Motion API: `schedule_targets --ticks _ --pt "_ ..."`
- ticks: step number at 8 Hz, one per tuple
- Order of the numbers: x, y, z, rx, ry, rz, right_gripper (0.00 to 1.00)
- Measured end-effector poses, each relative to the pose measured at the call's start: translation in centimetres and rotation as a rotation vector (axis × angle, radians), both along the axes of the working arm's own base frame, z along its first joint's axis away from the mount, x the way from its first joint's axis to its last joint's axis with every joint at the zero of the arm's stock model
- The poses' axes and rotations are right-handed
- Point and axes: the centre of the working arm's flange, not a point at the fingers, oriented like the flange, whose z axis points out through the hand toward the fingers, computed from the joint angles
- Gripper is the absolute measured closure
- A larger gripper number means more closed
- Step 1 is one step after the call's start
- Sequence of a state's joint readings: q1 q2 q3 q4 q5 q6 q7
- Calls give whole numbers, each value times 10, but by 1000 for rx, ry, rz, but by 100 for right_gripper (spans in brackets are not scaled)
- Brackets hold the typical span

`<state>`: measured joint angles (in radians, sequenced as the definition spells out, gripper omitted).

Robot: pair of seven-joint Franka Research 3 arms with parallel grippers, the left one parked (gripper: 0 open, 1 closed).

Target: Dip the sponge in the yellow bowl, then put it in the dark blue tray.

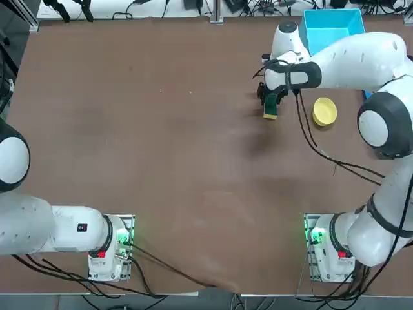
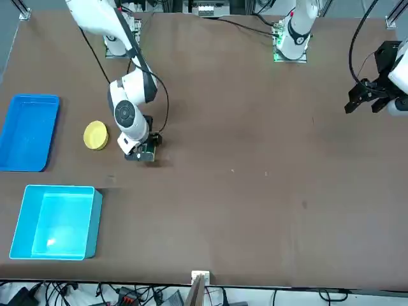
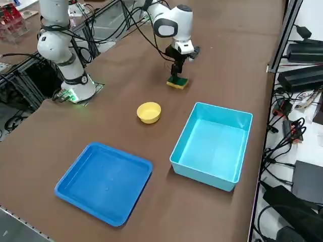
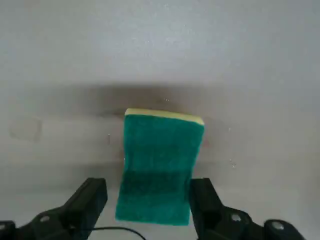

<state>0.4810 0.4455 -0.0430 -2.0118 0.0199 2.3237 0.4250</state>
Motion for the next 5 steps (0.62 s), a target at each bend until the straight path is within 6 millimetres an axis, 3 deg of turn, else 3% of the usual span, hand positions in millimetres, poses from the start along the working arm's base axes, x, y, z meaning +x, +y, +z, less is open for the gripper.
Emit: schedule_targets --ticks 5 --pt "-1 -6 -18 -17 24 -8 0"
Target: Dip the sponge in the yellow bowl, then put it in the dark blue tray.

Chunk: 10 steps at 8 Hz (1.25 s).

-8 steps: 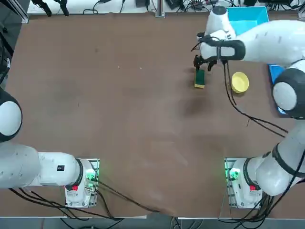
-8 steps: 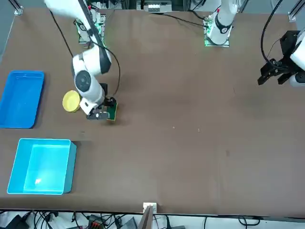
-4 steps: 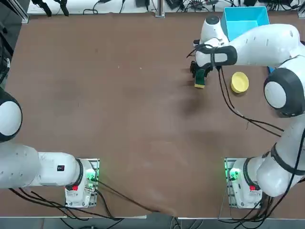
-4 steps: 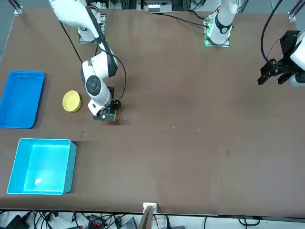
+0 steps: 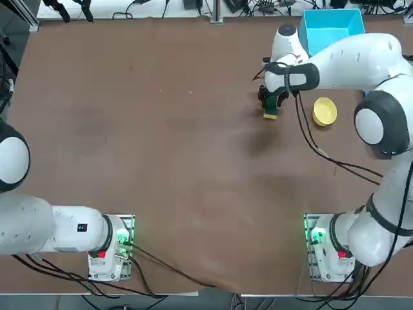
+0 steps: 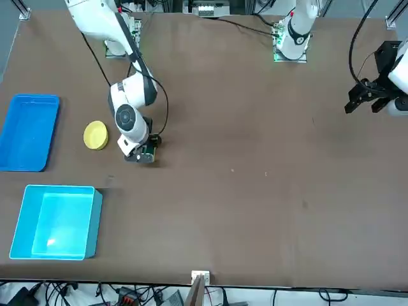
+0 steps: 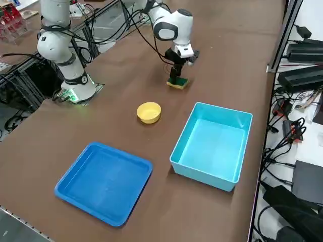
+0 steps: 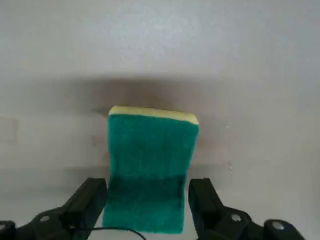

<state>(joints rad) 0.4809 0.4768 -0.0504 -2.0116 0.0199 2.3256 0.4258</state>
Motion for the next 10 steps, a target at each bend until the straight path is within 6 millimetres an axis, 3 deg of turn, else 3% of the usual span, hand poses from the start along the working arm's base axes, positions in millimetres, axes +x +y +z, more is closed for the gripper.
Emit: schedule_targets --ticks 10 --pt "1 -1 -21 -3 -2 -3 5"
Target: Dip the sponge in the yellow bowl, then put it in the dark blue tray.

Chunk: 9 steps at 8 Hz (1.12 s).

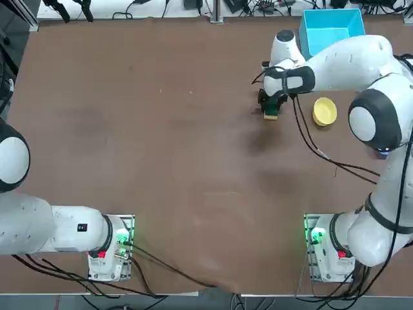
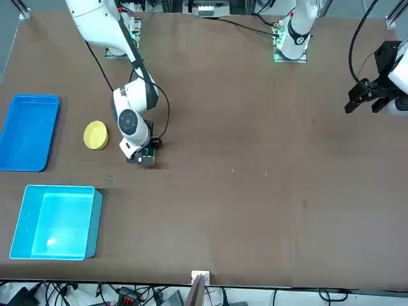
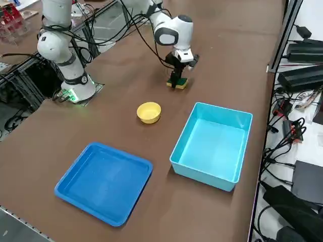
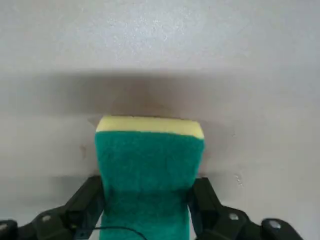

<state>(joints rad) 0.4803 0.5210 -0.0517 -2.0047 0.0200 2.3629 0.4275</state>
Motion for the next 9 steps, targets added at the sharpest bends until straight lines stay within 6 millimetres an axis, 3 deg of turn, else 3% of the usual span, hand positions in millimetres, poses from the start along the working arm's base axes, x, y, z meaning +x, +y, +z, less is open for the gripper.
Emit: schedule_targets --ticks 1,3,4,5,7,9 --pt "0 0 0 0 1 0 5" --pt "1 1 1 4 -2 -2 19" --pt "2 3 3 9 -5 -3 41" --pt "2 4 3 8 -6 -13 46" --pt "3 4 5 7 -11 -34 45" --pt "4 1 21 -6 15 -41 44"
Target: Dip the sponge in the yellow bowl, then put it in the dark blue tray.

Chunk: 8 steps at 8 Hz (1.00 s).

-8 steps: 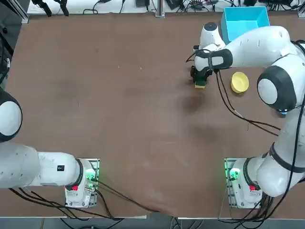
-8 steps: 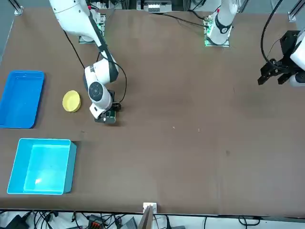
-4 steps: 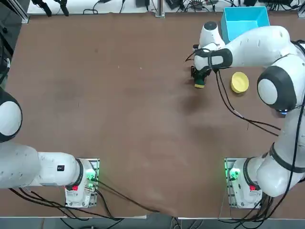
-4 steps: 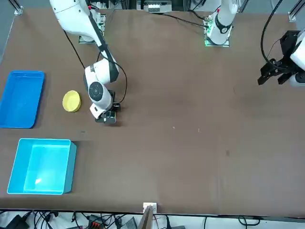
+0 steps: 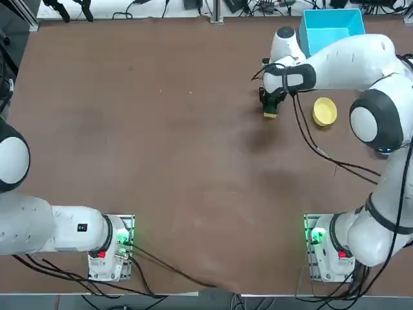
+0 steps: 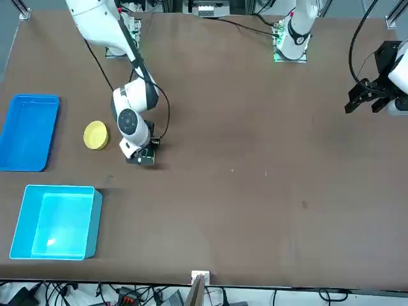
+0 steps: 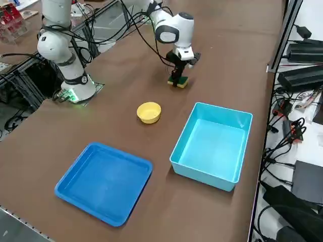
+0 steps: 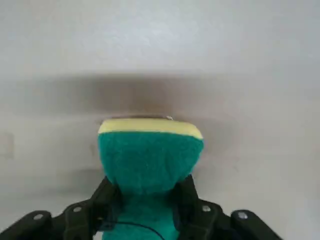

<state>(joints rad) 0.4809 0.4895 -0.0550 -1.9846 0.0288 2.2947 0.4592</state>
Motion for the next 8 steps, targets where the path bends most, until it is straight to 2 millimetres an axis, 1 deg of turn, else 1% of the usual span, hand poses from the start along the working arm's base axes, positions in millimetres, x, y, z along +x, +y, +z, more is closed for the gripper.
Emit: schedule_targets --ticks 3,4,5,6,7,8 --pt "-2 -14 56 -18 51 -23 44" --pt "-2 -25 68 -28 75 -32 44" --pt "0 -46 80 -34 108 -33 44" --pt "3 -78 95 -26 144 -26 44" --pt "6 -116 109 -8 179 -17 44" --pt "8 -154 117 12 212 -16 44"
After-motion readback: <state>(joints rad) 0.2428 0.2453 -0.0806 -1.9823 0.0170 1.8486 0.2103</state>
